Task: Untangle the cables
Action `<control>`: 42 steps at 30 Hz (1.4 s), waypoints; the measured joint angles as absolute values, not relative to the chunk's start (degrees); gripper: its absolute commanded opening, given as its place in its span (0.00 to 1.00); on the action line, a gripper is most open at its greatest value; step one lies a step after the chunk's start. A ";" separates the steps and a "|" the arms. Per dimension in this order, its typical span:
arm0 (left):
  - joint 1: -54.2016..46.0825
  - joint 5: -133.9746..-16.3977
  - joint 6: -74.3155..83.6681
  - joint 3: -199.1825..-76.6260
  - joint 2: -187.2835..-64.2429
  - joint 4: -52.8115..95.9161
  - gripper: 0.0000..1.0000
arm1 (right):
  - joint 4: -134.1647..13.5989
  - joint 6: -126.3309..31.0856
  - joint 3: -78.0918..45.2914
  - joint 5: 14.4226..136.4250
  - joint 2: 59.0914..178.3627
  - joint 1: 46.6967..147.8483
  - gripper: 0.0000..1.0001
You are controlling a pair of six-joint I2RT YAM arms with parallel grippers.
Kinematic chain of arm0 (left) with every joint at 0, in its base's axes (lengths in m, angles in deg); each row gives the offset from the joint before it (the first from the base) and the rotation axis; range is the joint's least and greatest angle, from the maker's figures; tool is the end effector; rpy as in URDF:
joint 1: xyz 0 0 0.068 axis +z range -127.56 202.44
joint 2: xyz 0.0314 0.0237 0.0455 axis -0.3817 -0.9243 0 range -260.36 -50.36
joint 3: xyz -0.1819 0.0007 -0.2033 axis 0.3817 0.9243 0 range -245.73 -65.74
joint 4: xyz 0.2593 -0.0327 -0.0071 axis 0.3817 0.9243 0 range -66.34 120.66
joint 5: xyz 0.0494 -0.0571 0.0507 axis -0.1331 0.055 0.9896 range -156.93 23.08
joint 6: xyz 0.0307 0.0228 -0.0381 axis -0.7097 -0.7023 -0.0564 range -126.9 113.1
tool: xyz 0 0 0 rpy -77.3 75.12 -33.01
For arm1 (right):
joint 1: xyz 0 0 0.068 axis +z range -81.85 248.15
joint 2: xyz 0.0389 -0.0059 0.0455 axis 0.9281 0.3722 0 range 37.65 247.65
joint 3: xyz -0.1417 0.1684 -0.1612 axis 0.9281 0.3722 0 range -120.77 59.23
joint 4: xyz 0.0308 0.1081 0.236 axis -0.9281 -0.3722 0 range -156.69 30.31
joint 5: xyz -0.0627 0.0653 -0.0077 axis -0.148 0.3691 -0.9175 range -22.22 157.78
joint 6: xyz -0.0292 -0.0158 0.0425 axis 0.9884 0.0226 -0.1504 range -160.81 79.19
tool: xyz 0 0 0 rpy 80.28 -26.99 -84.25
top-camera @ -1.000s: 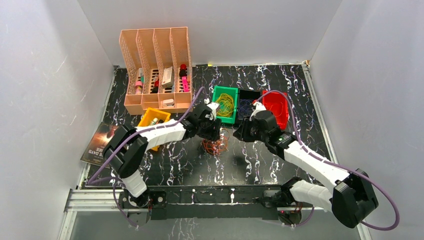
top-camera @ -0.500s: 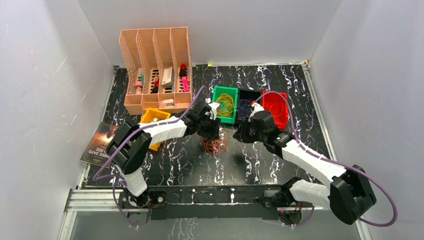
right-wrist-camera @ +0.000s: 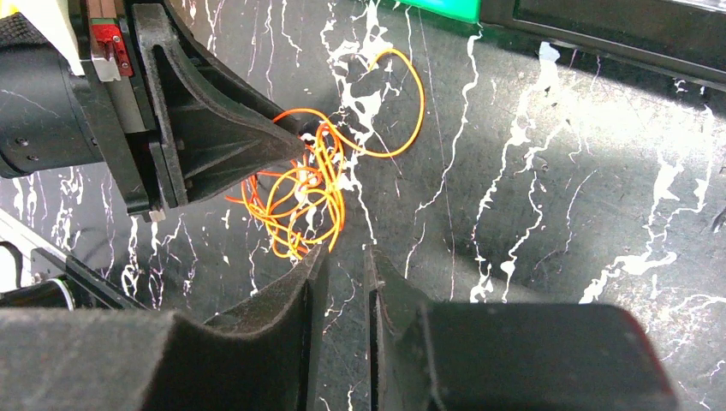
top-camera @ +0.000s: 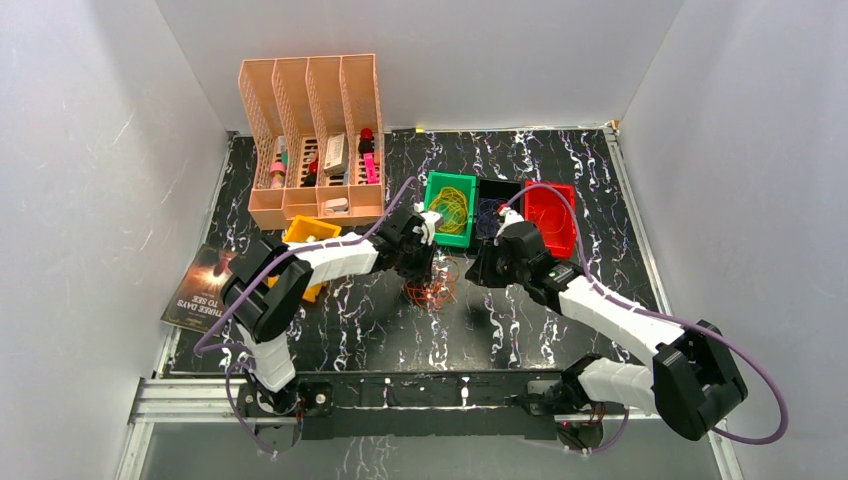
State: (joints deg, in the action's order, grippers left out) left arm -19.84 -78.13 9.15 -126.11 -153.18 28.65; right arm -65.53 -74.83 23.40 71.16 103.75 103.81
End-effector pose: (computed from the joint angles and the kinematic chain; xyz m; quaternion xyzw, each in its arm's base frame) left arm 0.2716 -0.2565 0.1695 0.2449 0.8952 -0.2555 0.2711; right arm 0.1964 0.1435 0.2186 -0.0261 0.8908 0.2803 0.3567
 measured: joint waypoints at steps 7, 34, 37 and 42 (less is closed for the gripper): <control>-19.82 -77.51 8.67 -126.11 -152.90 28.93 0.00 | -65.03 -74.72 23.42 71.40 103.75 103.81 0.33; -19.82 -71.92 13.61 -116.85 -127.70 26.79 0.00 | -34.41 -82.13 32.80 81.74 101.30 103.85 0.59; -19.82 -72.07 15.01 -116.00 -125.91 25.79 0.00 | -31.13 -82.72 32.89 82.81 102.70 104.26 0.60; -19.82 -72.57 17.76 -115.01 -123.74 23.82 0.00 | -27.68 -82.78 32.89 83.14 105.74 106.95 0.59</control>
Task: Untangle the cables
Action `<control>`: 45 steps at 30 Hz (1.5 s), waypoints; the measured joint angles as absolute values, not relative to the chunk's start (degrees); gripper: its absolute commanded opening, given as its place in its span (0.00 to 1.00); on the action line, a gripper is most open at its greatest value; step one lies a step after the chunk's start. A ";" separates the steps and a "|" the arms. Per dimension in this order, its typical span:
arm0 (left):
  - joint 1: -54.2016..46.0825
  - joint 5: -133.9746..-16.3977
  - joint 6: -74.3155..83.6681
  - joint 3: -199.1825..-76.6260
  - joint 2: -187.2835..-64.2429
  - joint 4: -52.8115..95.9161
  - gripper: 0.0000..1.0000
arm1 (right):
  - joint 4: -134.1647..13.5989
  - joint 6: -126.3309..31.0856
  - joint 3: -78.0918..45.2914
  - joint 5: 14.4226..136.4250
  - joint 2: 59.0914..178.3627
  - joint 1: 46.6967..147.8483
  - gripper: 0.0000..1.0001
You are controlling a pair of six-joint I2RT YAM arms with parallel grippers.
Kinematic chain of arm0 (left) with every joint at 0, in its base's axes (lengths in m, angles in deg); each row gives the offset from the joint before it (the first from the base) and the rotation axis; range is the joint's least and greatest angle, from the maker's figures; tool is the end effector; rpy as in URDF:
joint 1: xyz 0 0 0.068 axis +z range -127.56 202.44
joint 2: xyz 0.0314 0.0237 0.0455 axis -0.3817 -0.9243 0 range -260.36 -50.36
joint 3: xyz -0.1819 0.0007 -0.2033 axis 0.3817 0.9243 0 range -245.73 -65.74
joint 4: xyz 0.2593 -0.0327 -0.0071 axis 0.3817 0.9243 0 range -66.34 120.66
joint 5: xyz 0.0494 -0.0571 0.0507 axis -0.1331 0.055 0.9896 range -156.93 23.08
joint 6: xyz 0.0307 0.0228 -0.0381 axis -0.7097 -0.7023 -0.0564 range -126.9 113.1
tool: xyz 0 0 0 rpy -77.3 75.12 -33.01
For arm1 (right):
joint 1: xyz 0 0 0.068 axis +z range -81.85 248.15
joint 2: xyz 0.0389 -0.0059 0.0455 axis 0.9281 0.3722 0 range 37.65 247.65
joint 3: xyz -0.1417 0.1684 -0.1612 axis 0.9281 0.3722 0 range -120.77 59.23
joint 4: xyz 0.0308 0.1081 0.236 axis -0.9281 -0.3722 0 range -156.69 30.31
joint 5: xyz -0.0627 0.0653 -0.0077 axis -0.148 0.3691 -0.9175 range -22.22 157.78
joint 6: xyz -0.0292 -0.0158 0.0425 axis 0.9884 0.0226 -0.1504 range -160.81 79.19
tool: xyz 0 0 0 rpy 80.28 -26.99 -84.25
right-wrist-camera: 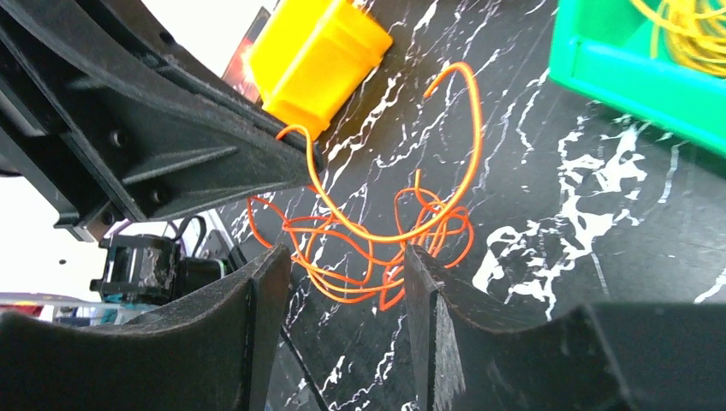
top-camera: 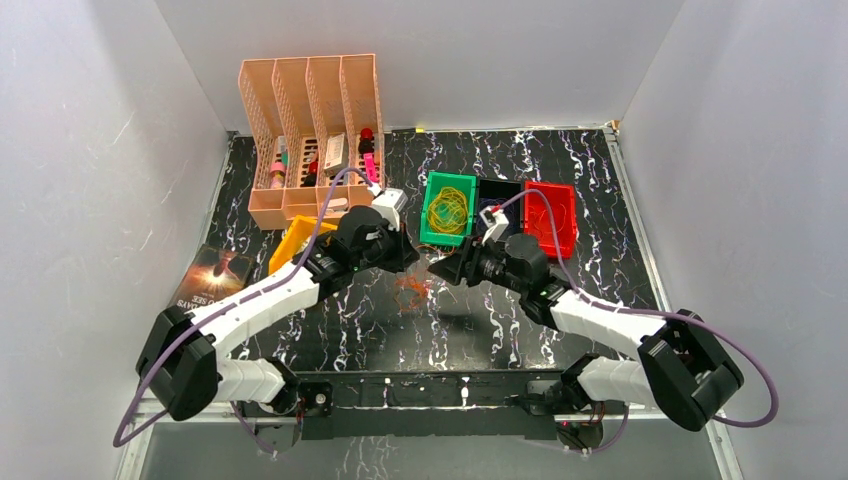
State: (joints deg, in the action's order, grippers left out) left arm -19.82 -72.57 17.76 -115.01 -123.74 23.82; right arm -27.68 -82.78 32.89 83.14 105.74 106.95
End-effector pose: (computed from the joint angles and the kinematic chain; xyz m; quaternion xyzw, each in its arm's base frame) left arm 0.2140 -0.1993 0.2761 0.1547 0.8250 -0.3334 0.4294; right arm 0.1897 0.1645 0.2217 -0.0652 0.7598 0.4917 0.4203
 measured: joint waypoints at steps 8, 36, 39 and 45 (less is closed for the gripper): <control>-19.82 -73.49 21.28 -113.77 -119.98 21.81 0.00 | -23.09 -83.55 32.91 82.04 108.21 111.50 0.59; -19.82 -74.48 24.80 -113.48 -117.14 21.96 0.00 | -16.71 -93.41 32.64 70.42 123.01 117.40 0.51; -19.82 -73.17 24.43 -115.51 -115.90 23.84 0.00 | -18.89 -92.97 32.64 68.14 123.01 117.40 0.49; -19.82 -70.39 22.81 -121.98 -113.84 27.03 0.00 | -24.01 -91.35 32.64 64.89 123.01 117.40 0.44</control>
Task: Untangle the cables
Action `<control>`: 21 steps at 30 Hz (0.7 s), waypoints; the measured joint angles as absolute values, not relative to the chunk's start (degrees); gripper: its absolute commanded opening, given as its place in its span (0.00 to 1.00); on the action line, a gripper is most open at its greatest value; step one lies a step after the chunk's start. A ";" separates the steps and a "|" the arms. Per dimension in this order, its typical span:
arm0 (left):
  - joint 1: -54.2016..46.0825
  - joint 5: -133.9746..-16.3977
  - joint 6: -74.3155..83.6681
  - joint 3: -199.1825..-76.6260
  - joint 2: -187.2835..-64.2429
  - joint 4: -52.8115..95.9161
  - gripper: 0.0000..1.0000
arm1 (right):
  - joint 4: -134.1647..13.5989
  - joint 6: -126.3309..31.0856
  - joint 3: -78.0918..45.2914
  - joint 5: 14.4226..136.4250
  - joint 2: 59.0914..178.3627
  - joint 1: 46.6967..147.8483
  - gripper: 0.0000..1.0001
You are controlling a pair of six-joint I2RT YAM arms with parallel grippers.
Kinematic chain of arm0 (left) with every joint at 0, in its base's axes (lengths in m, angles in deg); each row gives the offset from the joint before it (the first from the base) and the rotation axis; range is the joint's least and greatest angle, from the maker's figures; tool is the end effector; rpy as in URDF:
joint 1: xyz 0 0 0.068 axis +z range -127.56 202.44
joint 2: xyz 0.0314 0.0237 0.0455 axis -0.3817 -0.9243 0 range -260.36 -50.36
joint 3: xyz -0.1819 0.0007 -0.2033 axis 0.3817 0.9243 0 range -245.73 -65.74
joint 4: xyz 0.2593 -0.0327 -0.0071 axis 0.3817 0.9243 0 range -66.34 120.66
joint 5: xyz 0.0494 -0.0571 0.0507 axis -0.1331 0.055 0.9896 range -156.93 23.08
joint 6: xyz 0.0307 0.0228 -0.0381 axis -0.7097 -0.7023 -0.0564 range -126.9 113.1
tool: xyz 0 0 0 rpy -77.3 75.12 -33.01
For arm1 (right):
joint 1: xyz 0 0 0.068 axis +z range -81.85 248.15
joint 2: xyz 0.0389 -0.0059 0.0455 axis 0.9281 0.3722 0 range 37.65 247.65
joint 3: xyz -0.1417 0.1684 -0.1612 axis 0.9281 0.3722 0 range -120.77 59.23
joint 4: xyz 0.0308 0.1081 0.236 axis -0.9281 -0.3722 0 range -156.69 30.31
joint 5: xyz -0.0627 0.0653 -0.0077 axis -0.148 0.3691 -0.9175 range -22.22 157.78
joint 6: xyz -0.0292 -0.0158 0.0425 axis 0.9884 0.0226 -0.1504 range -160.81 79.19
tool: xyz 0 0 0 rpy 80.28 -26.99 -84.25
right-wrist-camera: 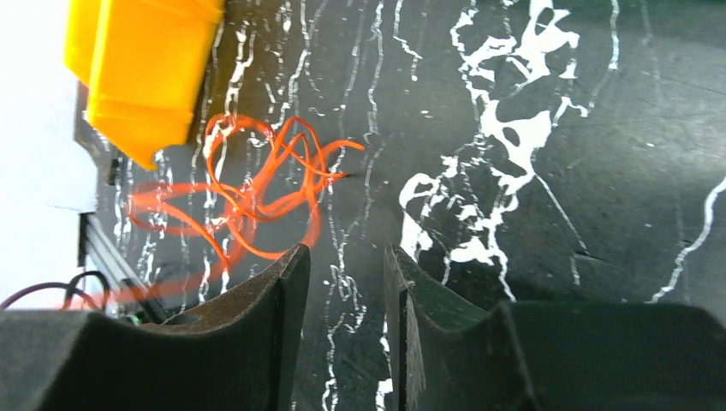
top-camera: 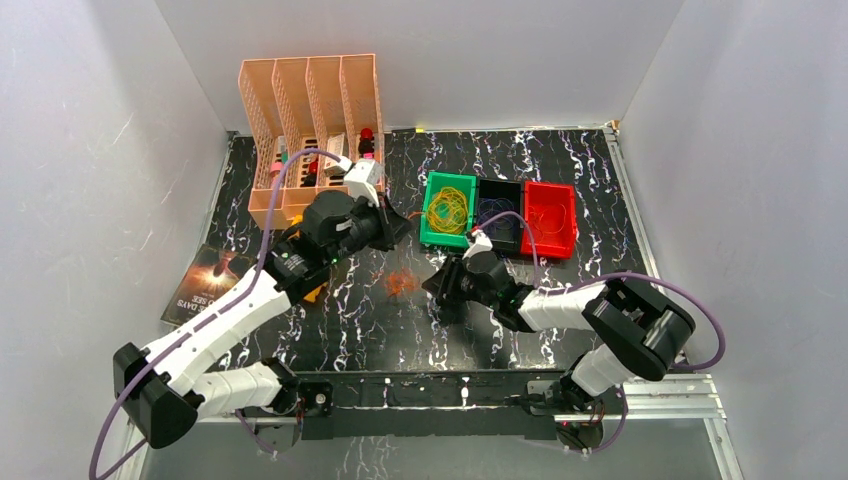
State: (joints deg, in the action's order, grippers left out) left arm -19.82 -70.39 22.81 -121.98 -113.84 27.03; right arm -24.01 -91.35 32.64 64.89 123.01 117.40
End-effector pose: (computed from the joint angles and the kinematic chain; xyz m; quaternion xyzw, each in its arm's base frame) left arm 0.1913 -0.1768 0.3581 0.1032 0.7624 -0.3940 0.5029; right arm 0.1826 0.2091 0.1552 0.0233 0.8338 0.4080 0.3711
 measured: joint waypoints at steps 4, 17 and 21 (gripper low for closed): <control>-19.82 -68.44 21.39 -125.44 -113.12 29.02 0.00 | -26.41 -90.15 32.67 63.36 122.96 117.40 0.42; -19.82 -65.65 17.78 -134.14 -113.08 34.95 0.00 | -24.05 -77.34 38.83 63.71 108.52 117.40 0.72; -19.82 -66.11 17.50 -135.27 -113.16 35.08 0.00 | -18.78 -68.62 39.01 66.00 101.48 117.40 0.77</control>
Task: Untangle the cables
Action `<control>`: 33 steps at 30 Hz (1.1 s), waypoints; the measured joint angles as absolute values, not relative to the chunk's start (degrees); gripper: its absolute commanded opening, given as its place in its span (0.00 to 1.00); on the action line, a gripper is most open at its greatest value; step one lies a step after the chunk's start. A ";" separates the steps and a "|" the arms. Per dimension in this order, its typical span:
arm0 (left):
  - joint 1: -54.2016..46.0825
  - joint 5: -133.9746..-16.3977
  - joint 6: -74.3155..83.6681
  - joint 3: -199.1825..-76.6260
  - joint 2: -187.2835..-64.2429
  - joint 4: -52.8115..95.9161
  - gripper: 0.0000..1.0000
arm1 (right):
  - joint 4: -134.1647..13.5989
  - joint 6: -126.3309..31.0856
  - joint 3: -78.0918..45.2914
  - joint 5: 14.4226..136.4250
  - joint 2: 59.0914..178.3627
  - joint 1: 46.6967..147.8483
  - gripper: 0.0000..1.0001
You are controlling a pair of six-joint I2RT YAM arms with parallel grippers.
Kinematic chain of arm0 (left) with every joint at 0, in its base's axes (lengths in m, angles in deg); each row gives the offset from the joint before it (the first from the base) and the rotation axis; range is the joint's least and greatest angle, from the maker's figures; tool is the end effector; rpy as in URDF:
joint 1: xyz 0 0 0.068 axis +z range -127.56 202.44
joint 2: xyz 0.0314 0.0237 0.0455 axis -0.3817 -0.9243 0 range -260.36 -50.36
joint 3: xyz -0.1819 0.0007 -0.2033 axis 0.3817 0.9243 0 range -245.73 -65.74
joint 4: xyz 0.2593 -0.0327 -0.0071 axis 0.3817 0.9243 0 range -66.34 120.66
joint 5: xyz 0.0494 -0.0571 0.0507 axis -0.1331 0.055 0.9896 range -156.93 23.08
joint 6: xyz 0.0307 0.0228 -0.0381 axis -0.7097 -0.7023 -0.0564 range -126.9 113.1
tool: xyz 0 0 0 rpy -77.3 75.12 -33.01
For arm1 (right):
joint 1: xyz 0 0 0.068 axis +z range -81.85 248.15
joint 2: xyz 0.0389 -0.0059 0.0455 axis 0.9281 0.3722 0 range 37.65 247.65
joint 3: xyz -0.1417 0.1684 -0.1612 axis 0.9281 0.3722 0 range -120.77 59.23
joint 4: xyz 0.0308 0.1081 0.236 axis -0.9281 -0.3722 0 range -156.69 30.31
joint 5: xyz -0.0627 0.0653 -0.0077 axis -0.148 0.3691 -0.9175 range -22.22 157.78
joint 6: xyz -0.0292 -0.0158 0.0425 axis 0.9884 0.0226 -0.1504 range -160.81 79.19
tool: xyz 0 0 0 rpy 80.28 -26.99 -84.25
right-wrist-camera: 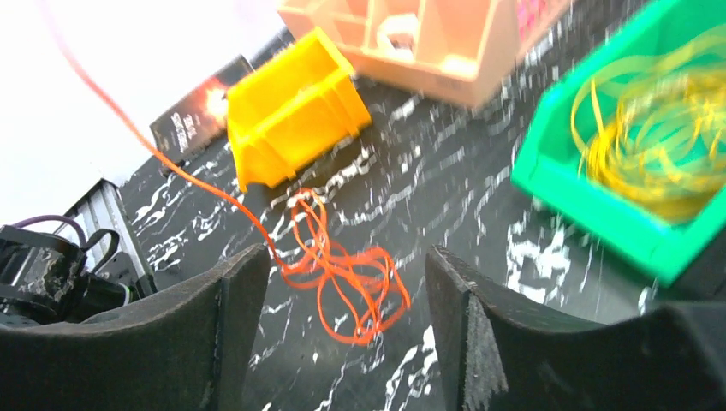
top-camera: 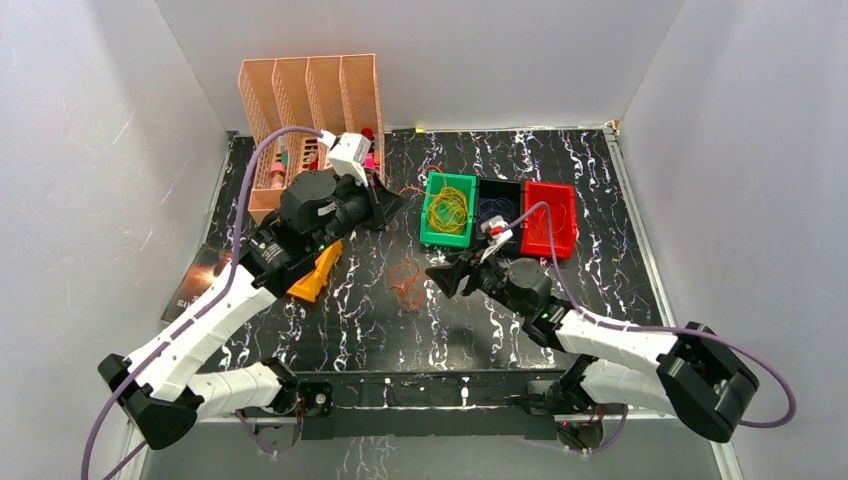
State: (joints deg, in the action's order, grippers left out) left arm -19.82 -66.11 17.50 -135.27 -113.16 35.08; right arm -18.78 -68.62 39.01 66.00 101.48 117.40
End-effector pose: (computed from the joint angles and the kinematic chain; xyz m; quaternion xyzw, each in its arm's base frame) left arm 0.1815 -0.1644 0.4276 0.1093 0.7273 -0.3679 0.5690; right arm 0.1521 0.1748 0.2197 -0.1241 0.7129 0.4211 0.5469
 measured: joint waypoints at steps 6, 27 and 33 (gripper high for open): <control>-19.82 -68.27 17.48 -135.34 -113.69 35.14 0.00 | -10.19 -57.93 38.50 69.94 99.58 117.40 0.78; -19.82 -73.84 18.05 -137.02 -115.28 35.25 0.00 | -4.07 -55.40 26.28 86.13 118.42 117.40 0.40; -19.82 -73.30 18.53 -139.38 -115.28 35.75 0.00 | -1.67 -62.94 27.16 84.69 120.58 117.40 0.24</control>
State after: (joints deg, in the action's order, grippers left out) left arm -19.82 -73.30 18.53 -139.38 -115.28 35.75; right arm -1.67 -62.94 27.16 84.69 120.58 117.40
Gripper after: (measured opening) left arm 0.010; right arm 0.311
